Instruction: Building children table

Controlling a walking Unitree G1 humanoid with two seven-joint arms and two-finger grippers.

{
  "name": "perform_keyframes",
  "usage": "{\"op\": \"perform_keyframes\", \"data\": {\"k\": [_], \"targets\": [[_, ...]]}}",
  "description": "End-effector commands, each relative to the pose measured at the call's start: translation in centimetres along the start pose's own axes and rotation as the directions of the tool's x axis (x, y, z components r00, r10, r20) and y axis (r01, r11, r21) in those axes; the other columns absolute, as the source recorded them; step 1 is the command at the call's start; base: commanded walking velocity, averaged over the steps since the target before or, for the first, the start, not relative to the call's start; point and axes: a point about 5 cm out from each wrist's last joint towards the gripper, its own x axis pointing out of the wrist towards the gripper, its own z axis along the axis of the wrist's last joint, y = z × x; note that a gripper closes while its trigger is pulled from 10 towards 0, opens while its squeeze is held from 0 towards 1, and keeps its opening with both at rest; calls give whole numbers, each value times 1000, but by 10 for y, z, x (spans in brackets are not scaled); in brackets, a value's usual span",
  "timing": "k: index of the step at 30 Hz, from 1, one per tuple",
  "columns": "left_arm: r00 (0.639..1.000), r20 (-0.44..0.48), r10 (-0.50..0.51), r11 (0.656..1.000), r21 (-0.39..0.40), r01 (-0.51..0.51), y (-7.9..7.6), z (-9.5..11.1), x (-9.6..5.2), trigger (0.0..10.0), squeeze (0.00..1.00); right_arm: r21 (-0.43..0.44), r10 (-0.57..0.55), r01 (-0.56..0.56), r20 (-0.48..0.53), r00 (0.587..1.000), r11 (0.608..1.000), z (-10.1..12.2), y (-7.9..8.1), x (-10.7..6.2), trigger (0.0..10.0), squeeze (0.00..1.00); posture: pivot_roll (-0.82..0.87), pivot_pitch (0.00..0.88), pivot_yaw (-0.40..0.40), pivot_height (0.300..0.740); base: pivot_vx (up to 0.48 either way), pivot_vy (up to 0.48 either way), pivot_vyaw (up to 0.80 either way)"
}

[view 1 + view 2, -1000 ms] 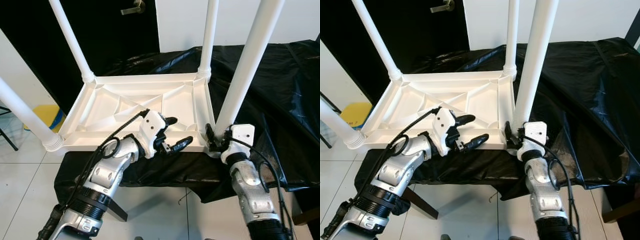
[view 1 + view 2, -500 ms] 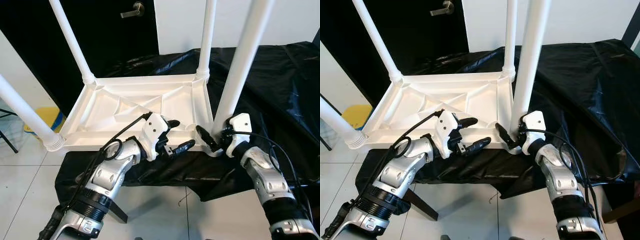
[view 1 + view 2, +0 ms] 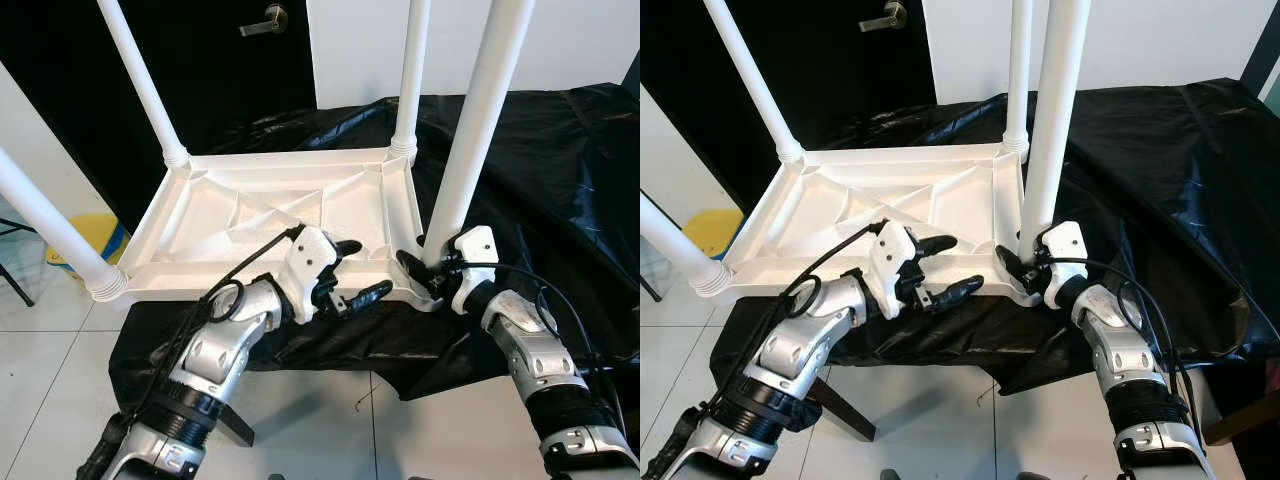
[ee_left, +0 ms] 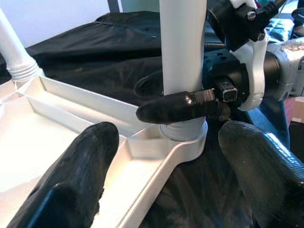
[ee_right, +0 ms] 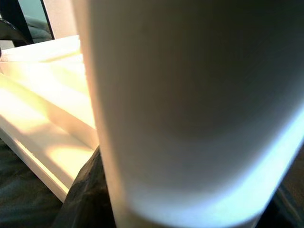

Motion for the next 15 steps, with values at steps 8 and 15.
{"op": "perform_keyframes", "data": {"k": [8, 15], "targets": [[999, -18, -41, 999, 7, 41, -2, -3, -5, 10000, 0, 18, -291, 293, -65, 954, 956, -23, 4, -10, 10000, 0, -131, 14, 54, 740, 0, 0, 0], [999, -22, -32, 999, 9, 32, -1, -4, -5, 10000, 0, 69, -422, 429, -96, 901, 900, -28, 13, -10, 10000, 0, -133, 9, 53, 740, 0, 0, 0]]}}
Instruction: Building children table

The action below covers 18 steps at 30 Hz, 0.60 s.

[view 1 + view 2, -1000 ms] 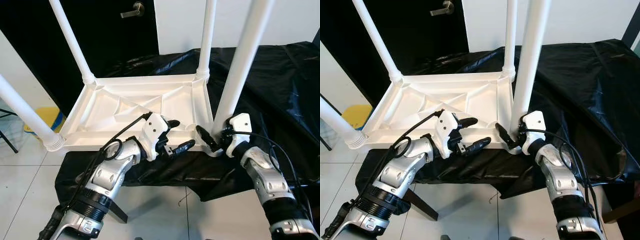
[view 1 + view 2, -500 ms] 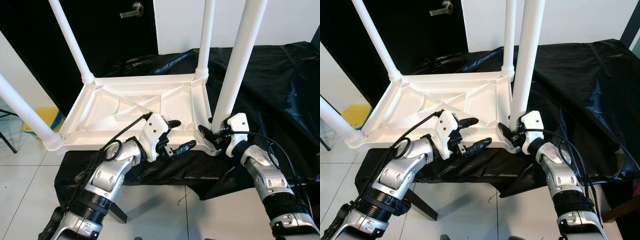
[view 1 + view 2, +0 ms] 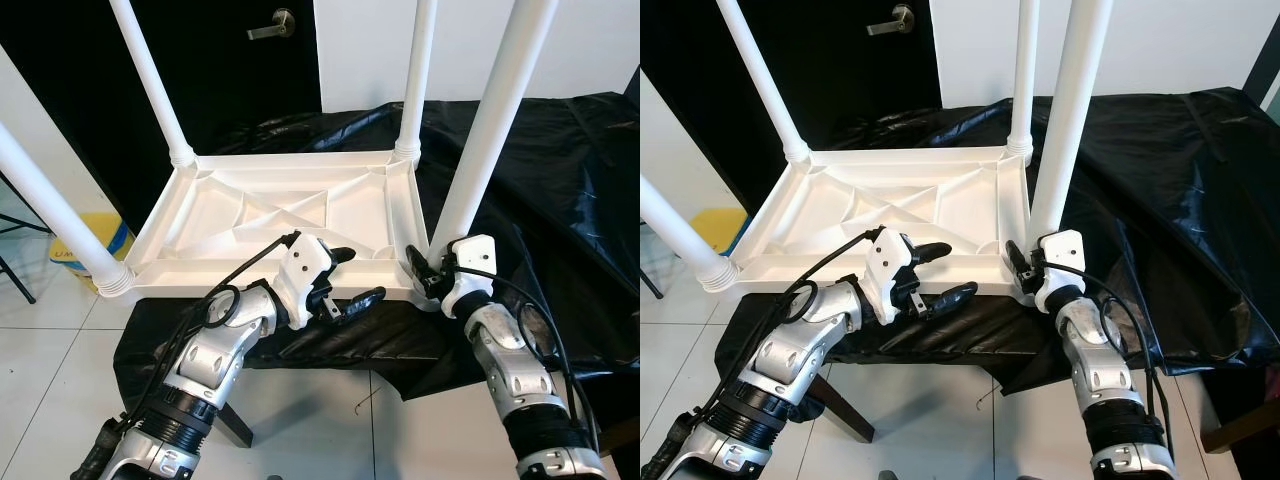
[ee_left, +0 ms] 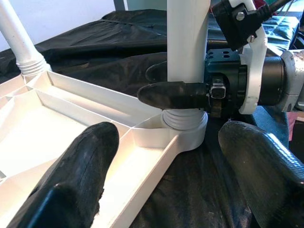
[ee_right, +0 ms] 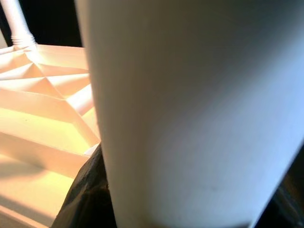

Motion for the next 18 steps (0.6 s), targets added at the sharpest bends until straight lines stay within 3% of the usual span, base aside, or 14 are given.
{"op": "perform_keyframes", "data": {"k": [1, 6, 8, 11, 12, 18], "targets": [[999, -2, -35, 999, 12, 35, -2, 0, -1, 10000, 0, 38, -122, 126, -101, 987, 991, -20, -1, -9, 10000, 0, -133, 8, 55, 740, 0, 0, 0], [999, 0, -32, 999, 17, 32, -2, 1, -1, 10000, 0, 55, -199, 205, -98, 975, 977, -19, 6, -9, 10000, 0, -131, 6, 56, 740, 0, 0, 0], [1000, -2, -30, 999, 24, 30, -1, 1, -1, 10000, 0, 61, -311, 318, -106, 944, 946, -18, 14, -10, 10000, 0, -128, 5, 55, 740, 0, 0, 0], [1000, -4, -30, 999, 25, 30, -1, 1, -2, 10000, 0, 65, -358, 366, -116, 927, 928, -18, 18, -11, 10000, 0, -128, 5, 55, 740, 0, 0, 0], [1000, -5, -25, 999, 26, 25, -1, 0, -2, 10000, 0, 81, -405, 416, -122, 906, 906, -17, 26, -13, 10000, 0, -121, 9, 51, 740, 0, 0, 0], [1000, -3, -19, 1000, 25, 19, -2, 0, -2, 10000, 0, 86, -396, 406, -114, 911, 910, -15, 28, -12, 10000, 0, -121, 8, 51, 740, 0, 0, 0]]}}
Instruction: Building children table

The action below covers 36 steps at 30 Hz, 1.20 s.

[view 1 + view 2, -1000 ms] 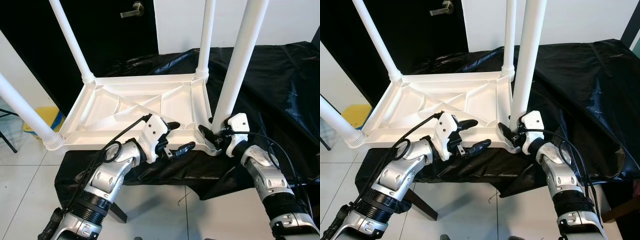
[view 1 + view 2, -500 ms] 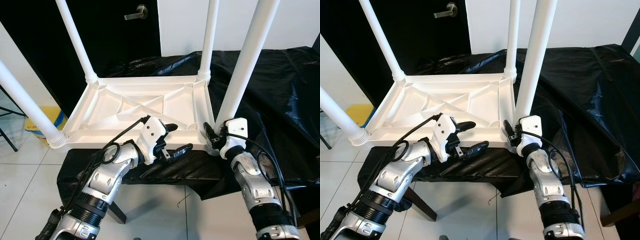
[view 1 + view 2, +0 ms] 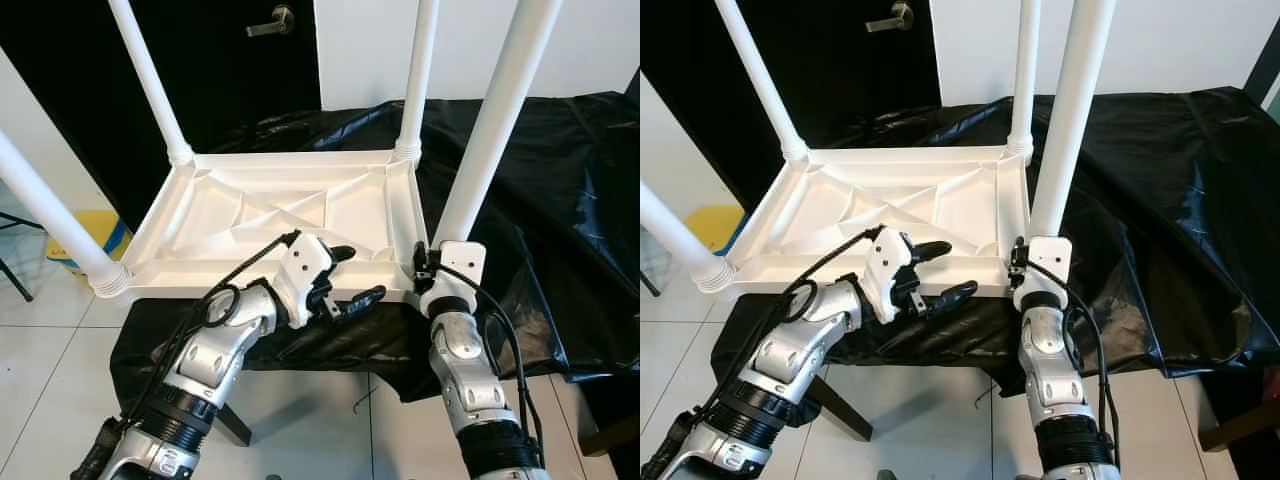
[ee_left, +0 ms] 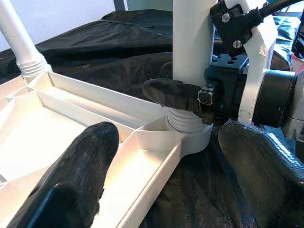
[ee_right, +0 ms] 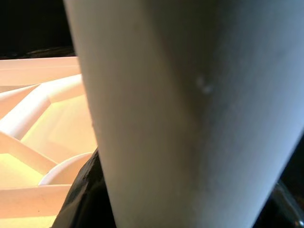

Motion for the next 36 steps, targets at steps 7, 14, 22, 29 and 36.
{"op": "perform_keyframes", "data": {"k": [7, 14, 22, 29, 36], "targets": [[1000, -7, -9, 1000, 23, 9, 0, 0, -3, 10000, 0, 9, -25, 26, -84, 996, 1000, -16, -5, -5, 10000, 0, -115, 5, 47, 740, 0, 0, 0], [1000, -15, -8, 1000, 29, 8, -1, -2, -3, 10000, 0, -18, 16, -17, -42, 999, 1000, -9, 0, -5, 10000, 1000, -119, 7, 45, 740, 0, 0, 0], [1000, -20, -10, 999, 33, 10, -2, -3, -4, 10000, 0, -10, 103, -103, 22, 994, 995, -2, -7, -7, 10000, 1000, -124, 11, 50, 740, 0, 0, 0], [1000, -22, -10, 999, 40, 11, -1, -3, -4, 10000, 0, -17, 253, -252, 28, 967, 968, -2, -19, -8, 10000, 0, -125, 13, 60, 740, 0, 0, 0], [997, -31, -71, 997, -5, 71, -6, -5, -7, 10000, 0, -70, 521, -519, 28, 853, 852, 4, -22, 0, 10000, 0, -129, 18, 67, 740, 0, 0, 0]]}}
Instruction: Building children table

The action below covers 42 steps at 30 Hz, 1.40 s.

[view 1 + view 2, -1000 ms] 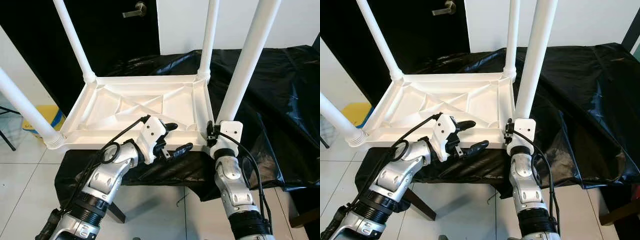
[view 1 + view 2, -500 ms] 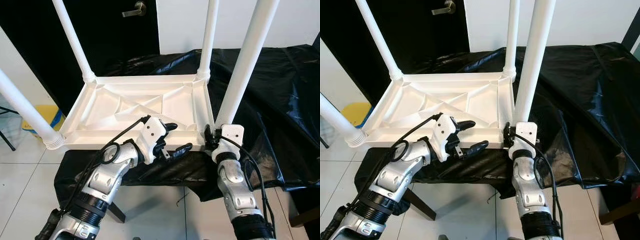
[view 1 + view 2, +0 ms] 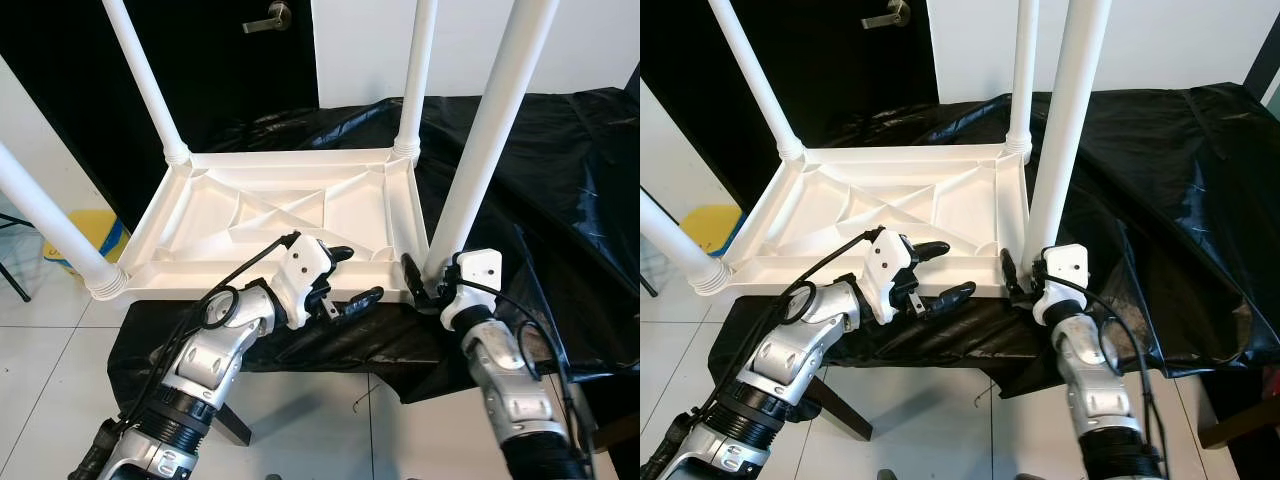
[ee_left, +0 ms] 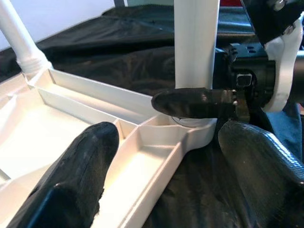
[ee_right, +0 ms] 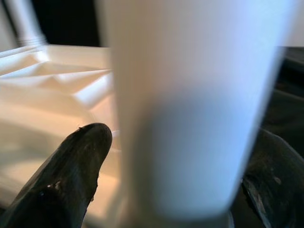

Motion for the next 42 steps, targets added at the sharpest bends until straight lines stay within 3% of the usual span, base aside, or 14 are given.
{"op": "perform_keyframes", "data": {"k": [1, 4, 10, 14, 15, 24, 25, 26, 33, 42], "targets": [[997, -13, -75, 997, -16, 75, -6, -2, -3, 10000, 0, 2, 62, -62, 16, 998, 998, 2, 4, 5, 10000, 0, -129, 18, 67, 740, 0, 0, 0], [997, -9, -76, 997, -32, 76, -6, -2, -3, 10000, 0, 2, 89, -89, 18, 996, 996, 4, 3, 7, 10000, 0, -128, 18, 66, 740, 0, 0, 0], [996, -10, -87, 996, -37, 86, -10, -2, -1, 10000, 0, -30, 248, -249, -24, 968, 968, 2, 6, 17, 10000, 0, -122, 12, 52, 740, 0, 0, 0], [996, -9, -85, 996, -36, 85, -10, -2, 0, 10000, 0, -34, 263, -264, -33, 964, 964, 0, 7, 17, 10000, 0, -119, 8, 47, 740, 0, 0, 0], [997, -8, -80, 996, -36, 80, -9, -2, 0, 10000, 0, -33, 275, -277, -43, 960, 960, -2, 6, 16, 0, 0, -117, 7, 41, 740, 0, 0, 0], [998, -6, -68, 997, -35, 68, -9, -1, -1, 10000, 0, -30, 295, -298, -78, 952, 954, -10, -3, 12, 0, 0, -119, 0, 34, 740, 0, 0, 0], [998, -7, -67, 997, -33, 67, -9, -1, 0, 10000, 0, -27, 291, -294, -84, 953, 955, -11, -3, 12, 392, 0, -120, 0, 33, 740, 0, 0, 0], [998, -8, -67, 997, -32, 66, -9, -1, 0, 10000, 0, -26, 286, -289, -92, 954, 957, -13, -4, 11, 10000, 0, -122, 0, 32, 740, 0, 0, 0], [998, -6, -65, 997, -29, 64, -8, -1, 1, 10000, 0, -1, 244, -245, -102, 964, 969, -15, -5, 11, 10000, 0, -123, 0, 29, 740, 0, 0, 0], [998, -6, -62, 998, -30, 62, -9, -2, 1, 10000, 0, -11, 31, -32, -81, 996, 999, -16, -1, 12, 10000, 0, -122, 0, 23, 740, 0, 0, 0]]}}
